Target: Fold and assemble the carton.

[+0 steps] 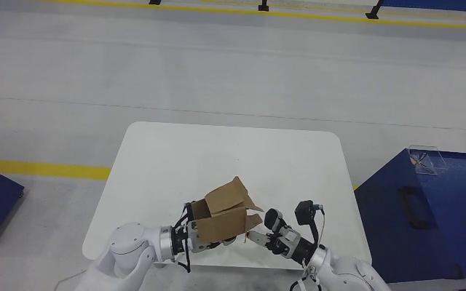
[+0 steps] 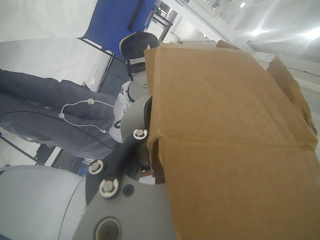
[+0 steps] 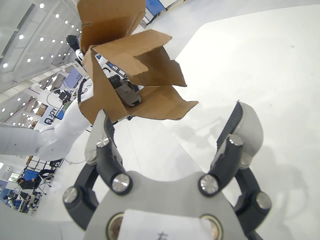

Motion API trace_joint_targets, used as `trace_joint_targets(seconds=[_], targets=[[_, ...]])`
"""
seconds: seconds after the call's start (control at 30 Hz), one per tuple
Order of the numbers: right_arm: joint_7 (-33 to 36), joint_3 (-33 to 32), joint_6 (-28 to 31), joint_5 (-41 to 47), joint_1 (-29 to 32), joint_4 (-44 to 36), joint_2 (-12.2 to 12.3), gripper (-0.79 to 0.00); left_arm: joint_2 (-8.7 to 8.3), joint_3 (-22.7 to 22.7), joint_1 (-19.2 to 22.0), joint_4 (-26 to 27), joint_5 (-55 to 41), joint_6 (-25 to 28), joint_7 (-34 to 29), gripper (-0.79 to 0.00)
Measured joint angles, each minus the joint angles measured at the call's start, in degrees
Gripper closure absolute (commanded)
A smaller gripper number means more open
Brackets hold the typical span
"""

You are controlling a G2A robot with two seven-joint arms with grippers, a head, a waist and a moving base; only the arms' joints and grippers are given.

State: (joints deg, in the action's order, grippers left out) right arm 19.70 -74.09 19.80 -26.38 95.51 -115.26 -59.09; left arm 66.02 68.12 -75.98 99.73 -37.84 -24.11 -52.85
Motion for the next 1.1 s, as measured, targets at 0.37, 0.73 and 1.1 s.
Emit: trace_joint_targets(seconds=[0.37,0.73,1.1], targets=[[1.9,-5.1,-3.4,2.7,-1.0,0.6,0.2,-0.785,-0.43,-0.1,-0.2,0.1,0.5,3.4,-1.4,0.000],[3.3,-2.1,-7.9,-0.3,-4.9,2.5,-0.3,-0.785,-1.12,-1.6,-0.9,2.7,4.7,7.7,-6.4,0.000],[3.8,0.8,-8.6,0.0,-8.2,4.3,-1.0,-0.785,-1.59,-2.5,-1.1,3.3,5.4,8.3,-7.8,0.000]])
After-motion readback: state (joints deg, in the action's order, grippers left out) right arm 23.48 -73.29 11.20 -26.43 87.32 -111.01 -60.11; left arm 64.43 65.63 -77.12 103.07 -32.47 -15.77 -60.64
